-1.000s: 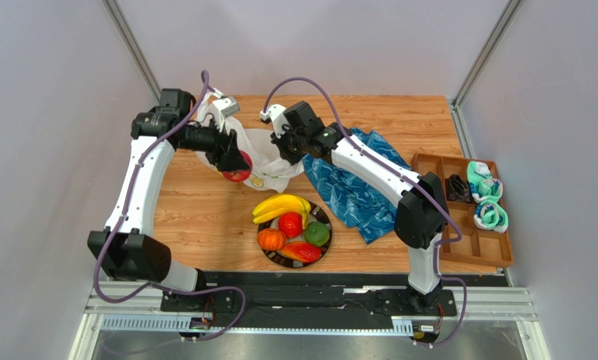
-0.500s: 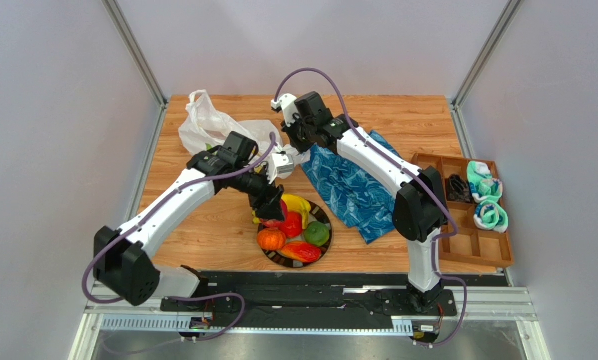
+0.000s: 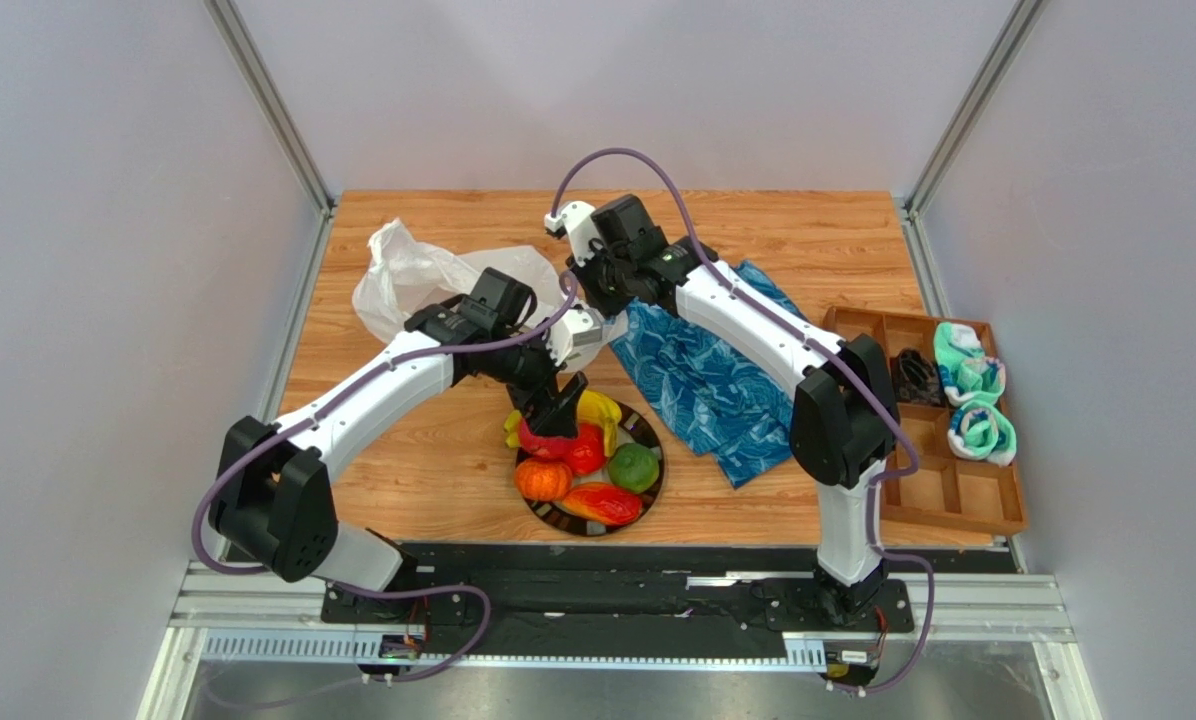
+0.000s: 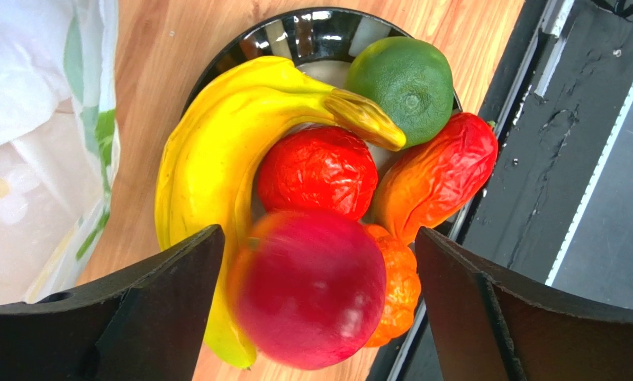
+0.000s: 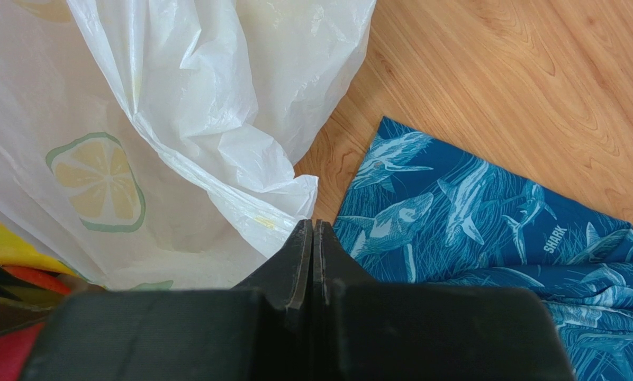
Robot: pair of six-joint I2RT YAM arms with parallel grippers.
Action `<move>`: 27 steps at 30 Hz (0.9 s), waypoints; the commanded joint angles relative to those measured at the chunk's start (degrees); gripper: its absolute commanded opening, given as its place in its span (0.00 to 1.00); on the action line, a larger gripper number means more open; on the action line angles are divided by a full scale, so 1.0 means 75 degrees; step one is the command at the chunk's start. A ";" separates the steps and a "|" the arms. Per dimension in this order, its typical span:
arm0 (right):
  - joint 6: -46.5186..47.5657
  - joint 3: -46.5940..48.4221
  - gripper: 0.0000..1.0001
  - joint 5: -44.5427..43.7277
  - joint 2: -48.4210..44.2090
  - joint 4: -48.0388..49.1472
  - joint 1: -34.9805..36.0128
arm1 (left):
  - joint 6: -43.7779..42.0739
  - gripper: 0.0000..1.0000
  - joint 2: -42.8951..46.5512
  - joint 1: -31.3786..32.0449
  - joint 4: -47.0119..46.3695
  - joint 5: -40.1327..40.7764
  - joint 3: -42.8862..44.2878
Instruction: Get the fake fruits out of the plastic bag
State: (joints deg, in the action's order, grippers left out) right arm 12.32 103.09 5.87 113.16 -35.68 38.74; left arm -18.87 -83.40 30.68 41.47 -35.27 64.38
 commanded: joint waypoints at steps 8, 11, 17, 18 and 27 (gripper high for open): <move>0.0116 0.0165 0.00 -0.0021 -0.0510 0.0234 -0.0033 | 0.0420 0.99 0.1087 0.0023 0.0095 0.0958 0.1328; 0.0057 -0.0114 0.00 -0.0103 -0.0848 0.0246 0.0002 | 0.0068 0.99 0.1018 -0.0245 0.0025 0.1736 0.1517; 0.0034 -0.0829 0.00 -0.0068 -0.1458 0.0375 0.0166 | 0.0571 0.92 0.0175 -0.1535 -0.0150 0.1385 0.1834; 0.0034 -0.0877 0.00 -0.0068 -0.1494 0.0398 0.0213 | 0.0571 0.90 0.0058 -0.1593 -0.0232 0.1339 0.1869; -0.0013 -0.0550 0.00 -0.0126 -0.1483 0.0492 0.0319 | 0.0278 0.71 -0.1231 -0.1886 -0.0280 0.2005 0.1706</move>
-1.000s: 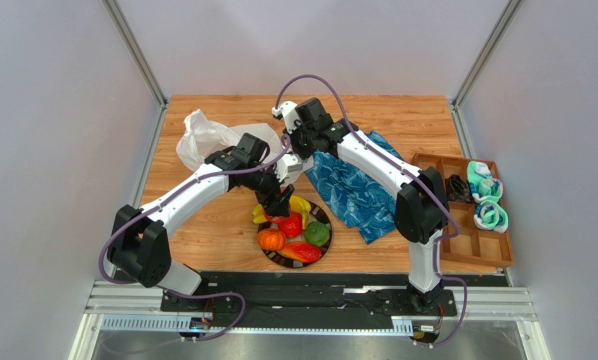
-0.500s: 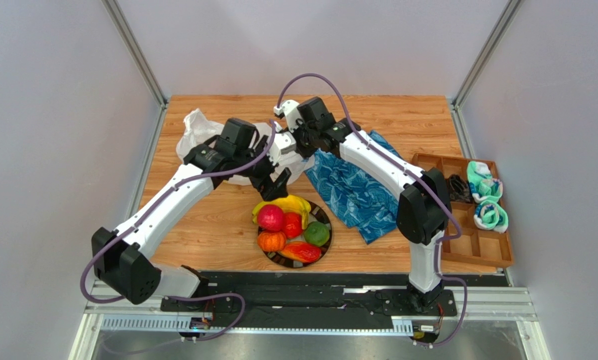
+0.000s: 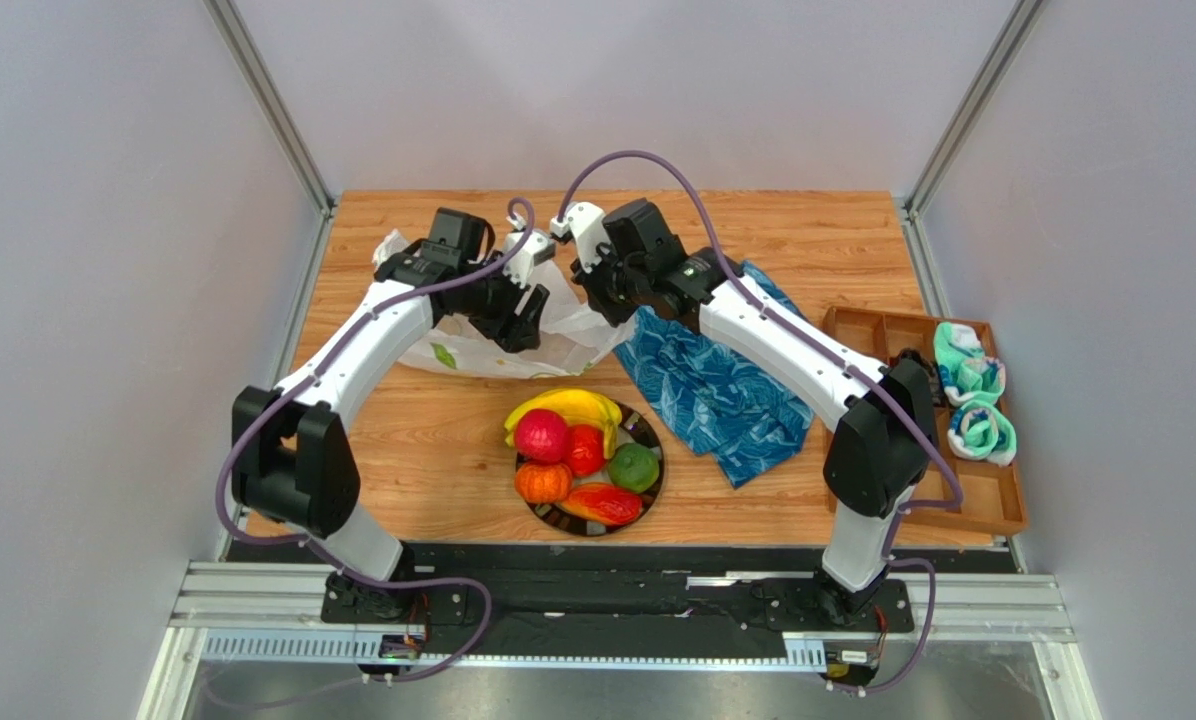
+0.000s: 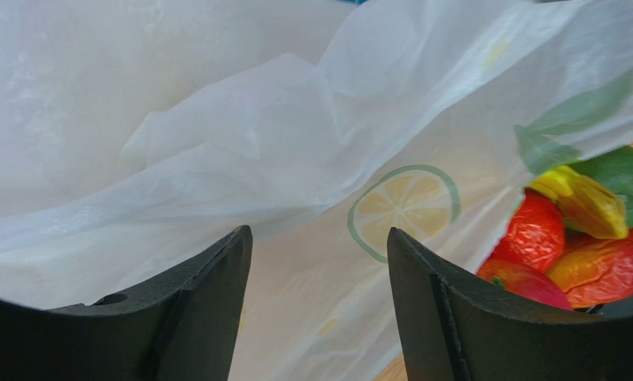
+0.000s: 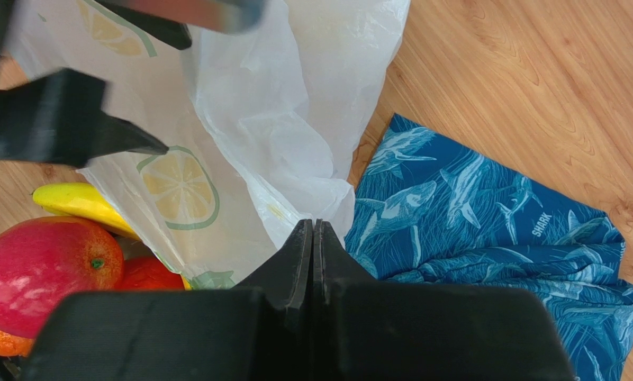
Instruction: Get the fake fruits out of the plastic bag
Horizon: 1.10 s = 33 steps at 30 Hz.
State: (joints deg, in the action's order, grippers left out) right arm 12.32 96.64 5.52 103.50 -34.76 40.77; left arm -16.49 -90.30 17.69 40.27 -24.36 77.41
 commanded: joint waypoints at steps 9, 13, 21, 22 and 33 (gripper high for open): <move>-0.0037 0.1270 0.00 -0.0232 0.0215 0.0382 0.0235 | 0.0405 0.67 0.0588 -0.1983 -0.0086 0.1806 -0.1132; 0.0174 0.1038 0.00 -0.0278 -0.0041 0.0346 0.0598 | 0.0476 0.68 0.2743 -0.2043 0.0710 0.1808 -0.1857; 0.0373 -0.0030 0.00 -0.0091 -0.0851 0.0229 0.1149 | -0.0132 0.70 0.5185 -0.2148 0.3091 0.0789 -0.1286; 0.0350 -0.0007 0.00 -0.0068 -0.0793 0.0229 0.1138 | -0.0156 0.71 0.5080 -0.2148 0.3080 0.0346 -0.1355; 0.0268 0.0638 0.00 -0.0009 -0.0301 0.0194 0.1161 | -0.2393 0.63 0.2574 -0.1761 0.2481 -0.0677 -0.1450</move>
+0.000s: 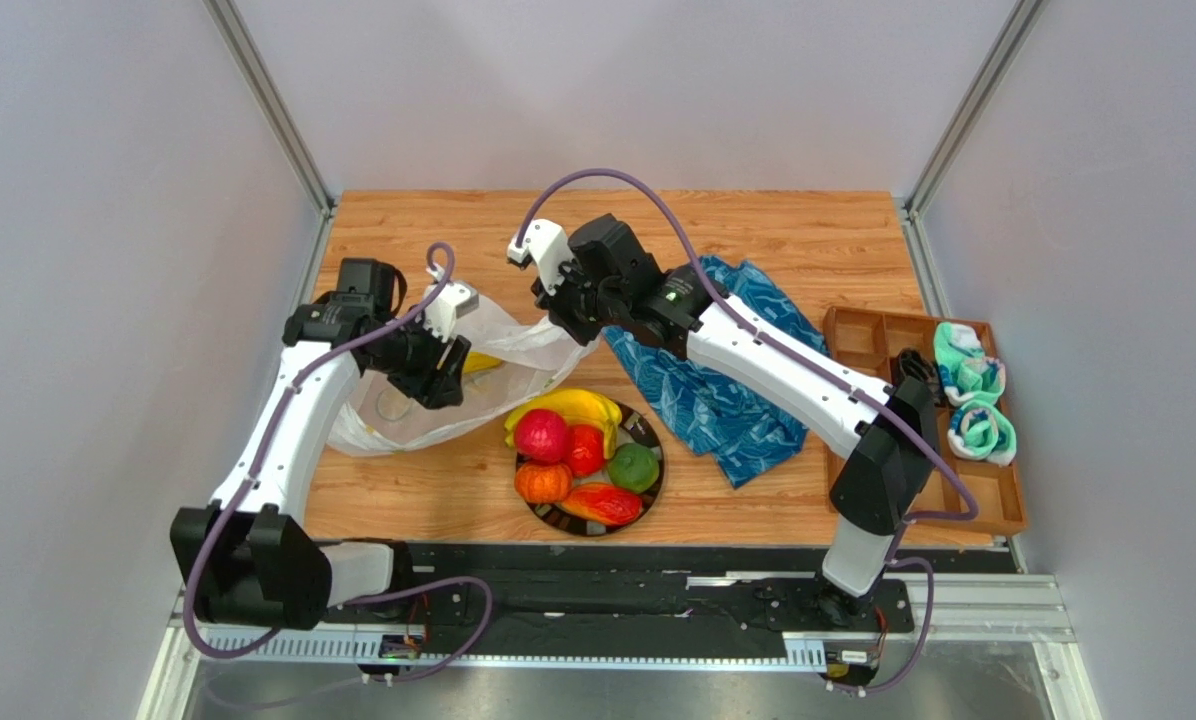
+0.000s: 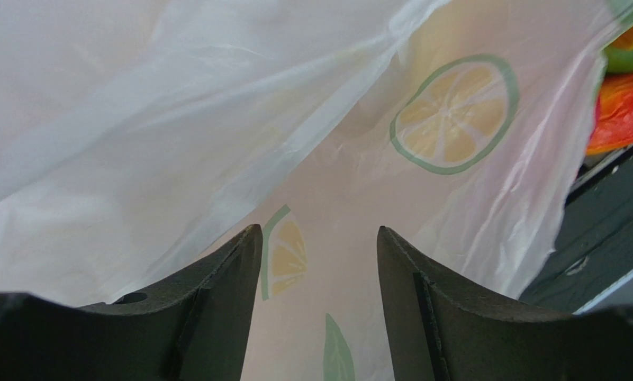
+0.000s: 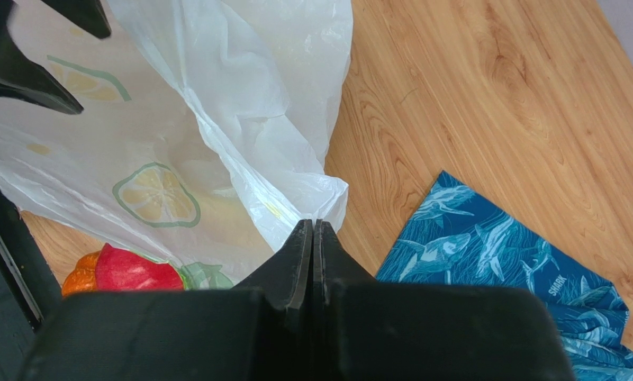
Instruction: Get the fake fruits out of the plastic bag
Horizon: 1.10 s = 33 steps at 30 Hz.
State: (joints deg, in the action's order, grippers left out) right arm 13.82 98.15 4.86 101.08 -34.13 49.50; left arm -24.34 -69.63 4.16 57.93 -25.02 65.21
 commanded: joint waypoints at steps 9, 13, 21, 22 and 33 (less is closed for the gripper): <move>0.0417 0.0133 0.00 0.0160 -0.0141 0.0098 0.0127 | -0.1560 0.87 -0.1578 0.0101 -0.1323 0.0521 0.0177; 0.0465 -0.0184 0.00 0.0183 -0.0457 0.0074 0.0267 | -0.1431 0.99 -0.2083 0.0113 -0.2601 0.0898 -0.0011; 0.0266 -0.0594 0.00 0.0453 -0.0797 -0.0172 0.0326 | -0.1161 0.99 -0.3758 0.0441 -0.3811 0.0652 0.0796; 0.0243 -0.0606 0.00 0.0453 -0.0832 -0.0184 0.0315 | -0.1161 0.99 -0.3968 0.0464 -0.3567 0.0547 0.1204; 0.1060 -0.0605 0.00 -0.2061 -0.0575 0.0495 0.0326 | 0.0162 0.99 -0.3702 0.0464 -0.3296 0.0334 0.1430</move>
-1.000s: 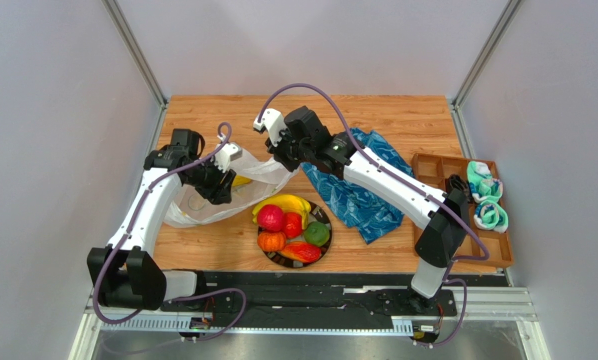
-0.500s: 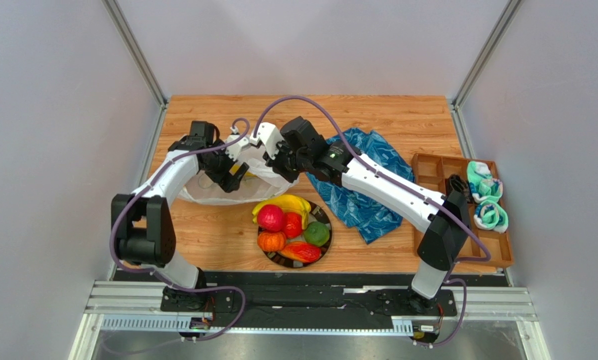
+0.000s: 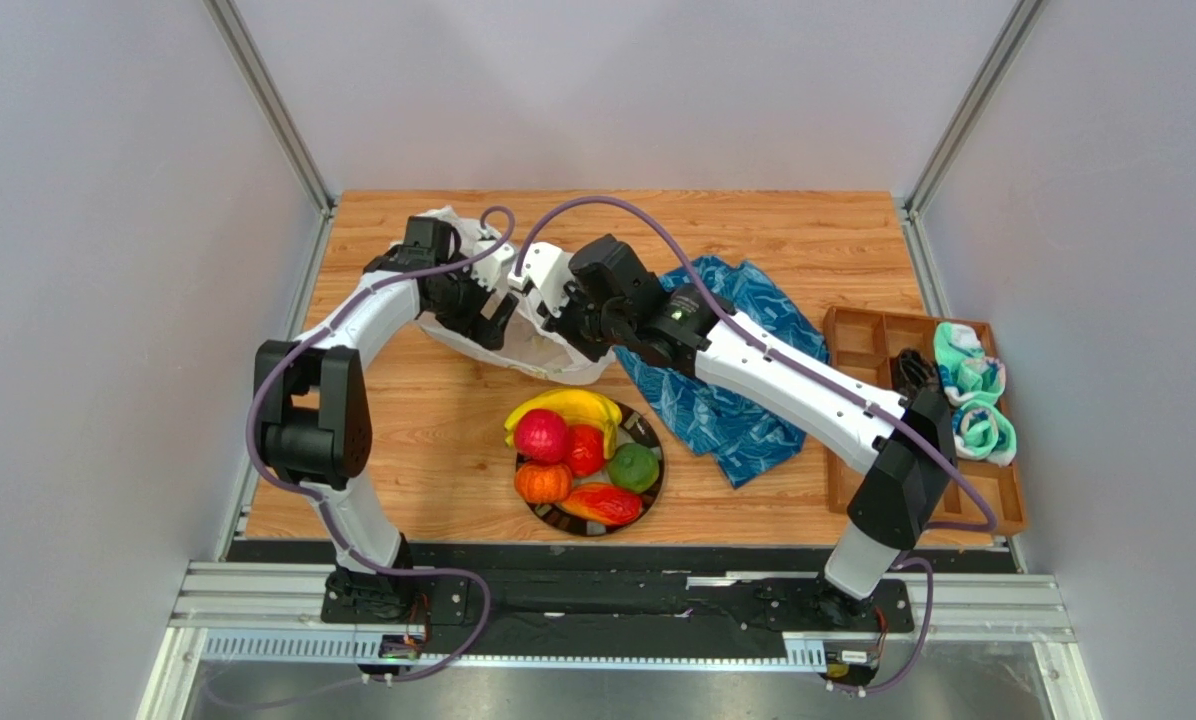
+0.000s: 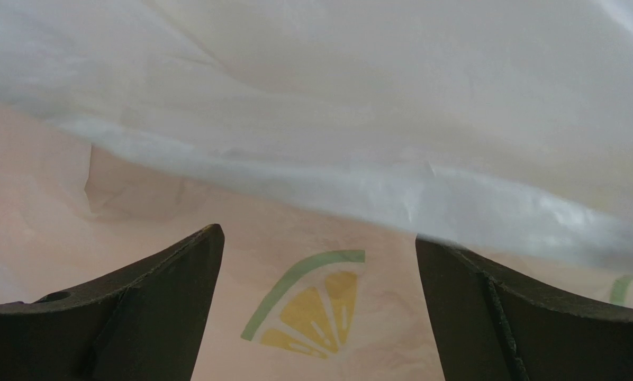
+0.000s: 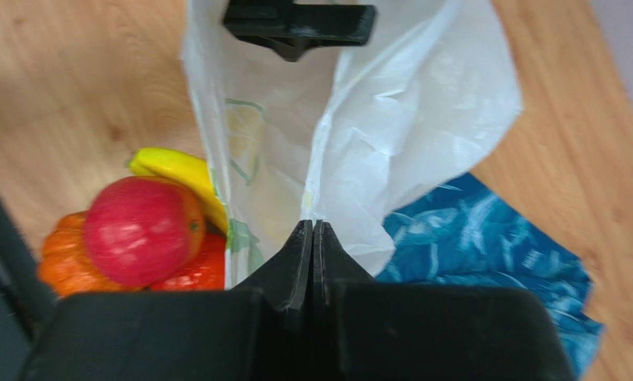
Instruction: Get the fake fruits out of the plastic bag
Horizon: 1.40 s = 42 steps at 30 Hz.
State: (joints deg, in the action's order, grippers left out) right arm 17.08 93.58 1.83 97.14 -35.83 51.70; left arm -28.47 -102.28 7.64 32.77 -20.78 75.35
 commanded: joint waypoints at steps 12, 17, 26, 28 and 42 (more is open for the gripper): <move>0.1964 0.0821 0.65 -0.0358 -0.0179 0.0163 -0.1011 | 0.1909 0.96 0.2199 -0.0011 0.1044 0.0366 -0.1210; 0.1976 0.2448 0.60 0.1699 0.0521 -0.0960 -0.0473 | 0.1991 0.95 0.2306 -0.0011 0.0904 0.0520 -0.1328; 0.2831 0.2605 0.34 0.3788 0.1660 -0.2218 0.0043 | 0.2705 0.92 0.1485 -0.0057 0.1396 0.0063 -0.0614; 0.3146 0.2569 0.30 0.3648 0.1930 -0.2311 0.0067 | 0.2846 0.89 0.1392 -0.0127 0.1466 -0.0089 -0.0508; 0.4108 0.2920 0.14 0.0953 0.3488 -0.0976 -0.0870 | 0.2730 0.43 0.1239 -0.0397 0.1594 -0.0792 -0.0532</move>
State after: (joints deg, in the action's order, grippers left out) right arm 44.49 108.97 13.93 120.27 -47.20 48.23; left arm -7.57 -92.42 4.84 44.01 -23.35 69.93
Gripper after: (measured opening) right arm 0.143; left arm 0.508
